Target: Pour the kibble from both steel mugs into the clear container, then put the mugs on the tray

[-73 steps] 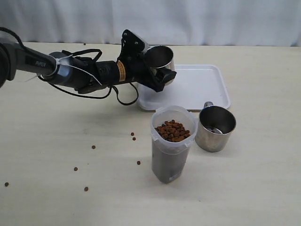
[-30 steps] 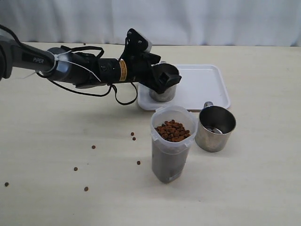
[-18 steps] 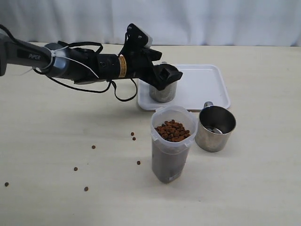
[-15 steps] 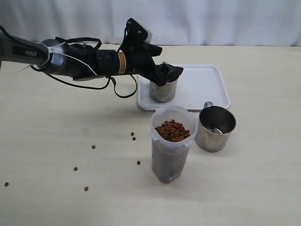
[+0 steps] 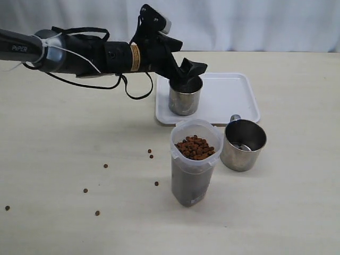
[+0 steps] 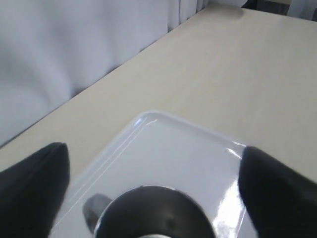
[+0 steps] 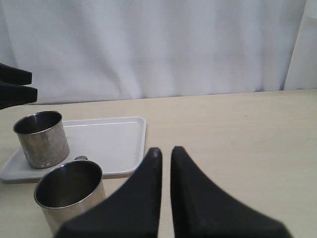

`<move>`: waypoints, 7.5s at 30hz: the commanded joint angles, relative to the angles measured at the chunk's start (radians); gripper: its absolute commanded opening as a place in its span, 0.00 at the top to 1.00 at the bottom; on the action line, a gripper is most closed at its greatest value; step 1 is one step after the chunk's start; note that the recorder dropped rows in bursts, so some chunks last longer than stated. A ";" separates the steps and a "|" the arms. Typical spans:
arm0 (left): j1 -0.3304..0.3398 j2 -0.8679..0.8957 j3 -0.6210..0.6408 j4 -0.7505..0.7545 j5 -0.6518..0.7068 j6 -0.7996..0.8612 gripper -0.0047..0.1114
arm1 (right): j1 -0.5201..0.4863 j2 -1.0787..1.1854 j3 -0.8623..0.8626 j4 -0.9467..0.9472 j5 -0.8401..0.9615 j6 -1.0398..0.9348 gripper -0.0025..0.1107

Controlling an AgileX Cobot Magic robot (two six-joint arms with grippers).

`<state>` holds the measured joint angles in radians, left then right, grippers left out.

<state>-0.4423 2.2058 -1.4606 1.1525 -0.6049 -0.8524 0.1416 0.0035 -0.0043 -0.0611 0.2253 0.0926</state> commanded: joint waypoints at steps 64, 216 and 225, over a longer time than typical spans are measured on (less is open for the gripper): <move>0.367 -2.206 1.238 0.589 0.569 -0.950 0.96 | -0.005 -0.003 0.004 -0.006 0.006 -0.001 0.93; 0.447 -2.206 1.461 -1.139 0.852 0.908 0.96 | 0.153 1.768 -0.471 -0.503 -0.744 0.308 0.05; 0.447 -2.206 1.461 -1.139 0.855 0.908 0.96 | 0.153 1.739 -0.471 -0.500 -0.658 0.315 0.94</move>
<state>0.0033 0.0015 0.0009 0.0144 0.2616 0.0547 0.2913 1.7630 -0.4743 -0.5674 -0.4780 0.4102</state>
